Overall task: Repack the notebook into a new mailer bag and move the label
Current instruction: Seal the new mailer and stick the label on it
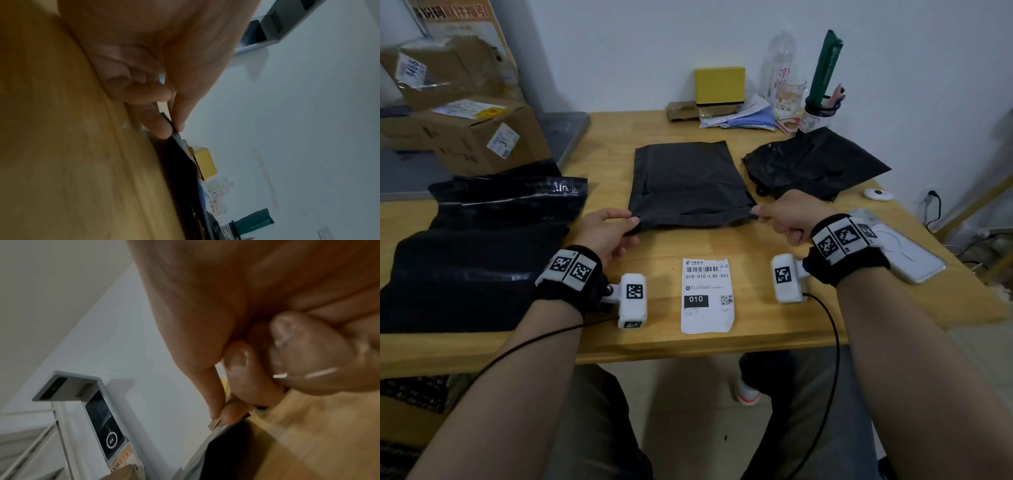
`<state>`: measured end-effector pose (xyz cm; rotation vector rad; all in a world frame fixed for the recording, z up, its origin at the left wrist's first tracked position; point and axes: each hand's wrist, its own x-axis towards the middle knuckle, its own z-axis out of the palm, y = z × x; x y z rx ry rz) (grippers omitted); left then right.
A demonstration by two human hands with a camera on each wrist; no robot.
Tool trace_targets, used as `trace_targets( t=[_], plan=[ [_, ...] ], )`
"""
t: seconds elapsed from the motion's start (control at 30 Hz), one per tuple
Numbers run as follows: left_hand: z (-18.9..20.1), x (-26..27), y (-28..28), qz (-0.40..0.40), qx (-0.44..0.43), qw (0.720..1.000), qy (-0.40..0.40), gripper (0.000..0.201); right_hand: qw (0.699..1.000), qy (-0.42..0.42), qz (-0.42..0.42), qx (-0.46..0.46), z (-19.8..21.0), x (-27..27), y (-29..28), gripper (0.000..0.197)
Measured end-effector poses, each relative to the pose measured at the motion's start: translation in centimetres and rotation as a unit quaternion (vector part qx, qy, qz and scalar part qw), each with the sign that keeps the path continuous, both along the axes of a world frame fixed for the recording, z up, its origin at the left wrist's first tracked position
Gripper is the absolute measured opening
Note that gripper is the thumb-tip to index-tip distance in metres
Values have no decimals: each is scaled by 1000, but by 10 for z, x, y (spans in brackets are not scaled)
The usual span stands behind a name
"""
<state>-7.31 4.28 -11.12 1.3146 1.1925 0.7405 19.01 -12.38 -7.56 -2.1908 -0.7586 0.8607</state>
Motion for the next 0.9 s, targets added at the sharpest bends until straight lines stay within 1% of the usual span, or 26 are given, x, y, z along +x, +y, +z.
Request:
trace_targets(
  t=[0.1, 0.2, 0.27, 0.3, 0.37, 0.43, 0.47, 0.5, 0.57, 0.63, 0.7, 0.77, 0.8, 0.83, 0.9],
  plan=[
    [6, 1, -2, -40, 13, 999, 31, 18, 997, 46, -24, 60, 3, 1, -1, 26],
    [11, 1, -5, -61, 21, 997, 50, 20, 983, 66, -59, 164, 3, 3, 1, 20],
    [14, -1, -7, -68, 29, 995, 62, 21, 962, 89, -96, 239, 4, 4, 3, 15],
    [14, -2, -8, -74, 34, 994, 68, 21, 950, 100, -117, 273, 4, 5, 4, 16],
    [16, -3, -9, -89, 41, 992, 81, 23, 926, 114, -150, 327, 7, 4, 3, 25],
    [17, -4, -10, -106, 43, 989, 93, 23, 909, 140, -145, 365, 11, 1, 2, 29],
    [17, -4, -11, -113, 42, 988, 100, 23, 905, 152, -141, 370, 13, -1, 1, 27],
    [18, -4, -11, -119, 40, 986, 106, 23, 907, 158, -143, 363, 14, -2, 1, 22],
    [20, -5, -12, -129, 33, 984, 116, 29, 926, 140, -148, 319, 15, -1, 0, 17],
    [24, -6, -12, -134, 19, 984, 119, 37, 951, 106, -140, 252, 15, 4, 0, 19],
    [28, -7, -11, -127, 0, 985, 117, 40, 970, 81, -127, 189, 14, 8, 0, 23],
    [30, -8, -7, -112, -12, 987, 115, 37, 980, 62, -122, 143, 13, 11, 1, 32],
    [31, -8, -6, -105, -15, 988, 116, 35, 983, 60, -119, 124, 13, 12, 2, 33],
    [32, -8, -4, -100, -17, 988, 117, 33, 985, 61, -116, 109, 11, 15, 4, 29],
    [33, -6, 0, -96, -18, 988, 119, 27, 987, 62, -114, 92, 8, 19, 8, 16]
  ],
)
